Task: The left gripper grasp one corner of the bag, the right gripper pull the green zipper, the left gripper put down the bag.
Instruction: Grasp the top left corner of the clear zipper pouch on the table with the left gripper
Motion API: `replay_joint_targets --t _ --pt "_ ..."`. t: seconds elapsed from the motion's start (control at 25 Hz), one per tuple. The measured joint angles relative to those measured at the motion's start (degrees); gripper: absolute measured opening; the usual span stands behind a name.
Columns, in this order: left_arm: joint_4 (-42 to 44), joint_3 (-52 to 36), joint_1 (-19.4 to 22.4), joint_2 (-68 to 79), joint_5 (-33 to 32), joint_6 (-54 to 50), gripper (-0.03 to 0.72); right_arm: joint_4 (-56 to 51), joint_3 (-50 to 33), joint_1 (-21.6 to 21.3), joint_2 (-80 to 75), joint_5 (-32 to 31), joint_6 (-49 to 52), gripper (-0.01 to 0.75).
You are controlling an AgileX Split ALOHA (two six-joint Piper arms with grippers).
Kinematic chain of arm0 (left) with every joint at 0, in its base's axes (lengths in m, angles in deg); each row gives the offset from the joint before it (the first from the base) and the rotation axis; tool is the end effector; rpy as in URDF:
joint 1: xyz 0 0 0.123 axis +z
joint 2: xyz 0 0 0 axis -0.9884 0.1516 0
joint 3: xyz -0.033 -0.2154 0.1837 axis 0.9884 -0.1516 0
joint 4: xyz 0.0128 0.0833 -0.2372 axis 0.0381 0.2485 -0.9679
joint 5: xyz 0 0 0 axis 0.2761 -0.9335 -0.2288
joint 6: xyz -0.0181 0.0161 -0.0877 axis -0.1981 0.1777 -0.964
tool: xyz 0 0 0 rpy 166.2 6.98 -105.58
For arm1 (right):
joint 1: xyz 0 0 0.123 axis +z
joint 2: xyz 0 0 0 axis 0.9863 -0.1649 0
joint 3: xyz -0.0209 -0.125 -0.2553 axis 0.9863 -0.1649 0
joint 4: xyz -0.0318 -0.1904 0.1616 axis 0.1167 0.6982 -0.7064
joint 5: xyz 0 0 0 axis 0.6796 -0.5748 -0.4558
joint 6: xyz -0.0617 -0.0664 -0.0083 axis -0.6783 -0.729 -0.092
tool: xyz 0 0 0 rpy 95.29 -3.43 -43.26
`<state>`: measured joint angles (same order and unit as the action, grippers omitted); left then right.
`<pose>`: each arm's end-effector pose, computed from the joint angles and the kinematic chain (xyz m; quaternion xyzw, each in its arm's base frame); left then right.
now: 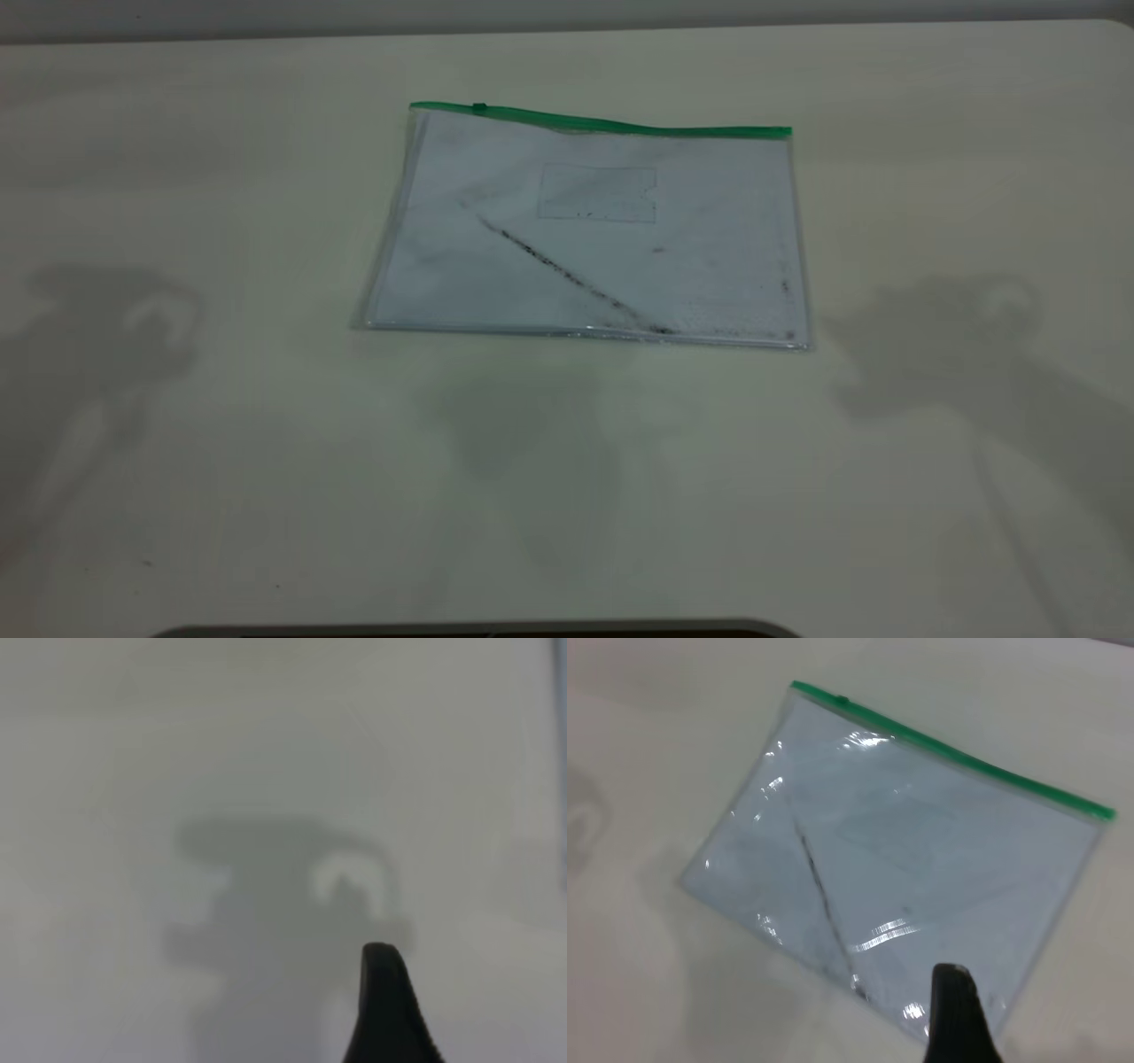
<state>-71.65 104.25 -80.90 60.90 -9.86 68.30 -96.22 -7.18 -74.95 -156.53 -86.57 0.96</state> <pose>0.3294 -0.0019 0.2127 0.0435 0.9551 -0.0075 0.2930 0.2992 0.0649 0.2472 -0.1639 0.8943 0.1844 0.3733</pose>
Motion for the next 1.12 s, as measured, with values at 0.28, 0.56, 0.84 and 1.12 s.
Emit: replay_joint_targets --t 0.28,0.56,0.84,1.12 --pt "-3.6 16.9 0.0 19.8 0.4 4.8 0.55 -8.8 5.6 0.0 -10.5 -1.0 -7.7 0.524" --pt "-24.0 33.8 0.0 36.2 -4.3 24.7 0.55 -10.8 8.2 0.0 -16.2 -1.7 -8.8 0.524" --pt "-50.5 48.6 0.0 51.8 -12.6 48.6 0.55 -10.8 8.2 0.0 -18.0 -1.8 -8.8 0.524" --pt "-58.0 56.4 0.0 62.1 -14.2 53.3 0.55 -10.8 8.2 0.0 -18.0 -2.0 -8.8 0.524"
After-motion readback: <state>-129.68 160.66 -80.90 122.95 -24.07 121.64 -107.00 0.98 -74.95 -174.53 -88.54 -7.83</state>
